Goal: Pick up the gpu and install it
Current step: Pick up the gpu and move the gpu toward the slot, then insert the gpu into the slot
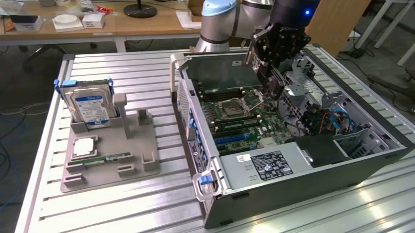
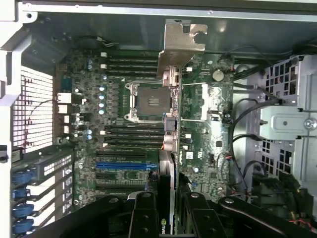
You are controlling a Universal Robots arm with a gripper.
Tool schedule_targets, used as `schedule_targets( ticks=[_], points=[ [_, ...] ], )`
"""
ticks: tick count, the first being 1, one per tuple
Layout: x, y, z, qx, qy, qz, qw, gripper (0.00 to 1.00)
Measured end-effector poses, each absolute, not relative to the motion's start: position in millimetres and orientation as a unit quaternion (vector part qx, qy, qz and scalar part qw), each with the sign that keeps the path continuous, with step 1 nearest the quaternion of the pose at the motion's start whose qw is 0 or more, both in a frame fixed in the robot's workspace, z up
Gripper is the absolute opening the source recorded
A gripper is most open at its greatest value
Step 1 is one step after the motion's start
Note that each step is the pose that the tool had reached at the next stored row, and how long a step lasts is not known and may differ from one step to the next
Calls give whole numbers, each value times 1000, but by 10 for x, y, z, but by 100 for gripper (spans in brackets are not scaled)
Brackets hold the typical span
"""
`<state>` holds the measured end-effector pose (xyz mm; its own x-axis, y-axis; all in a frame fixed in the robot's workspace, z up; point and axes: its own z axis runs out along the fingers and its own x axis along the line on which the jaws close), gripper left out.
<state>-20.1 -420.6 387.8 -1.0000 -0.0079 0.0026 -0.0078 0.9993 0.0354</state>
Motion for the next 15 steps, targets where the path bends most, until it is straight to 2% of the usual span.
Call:
schedule_targets(
  ticks=[15],
  points=[
    [-43,-4206,3867,4,-1000,-18,2,26]
  ],
)
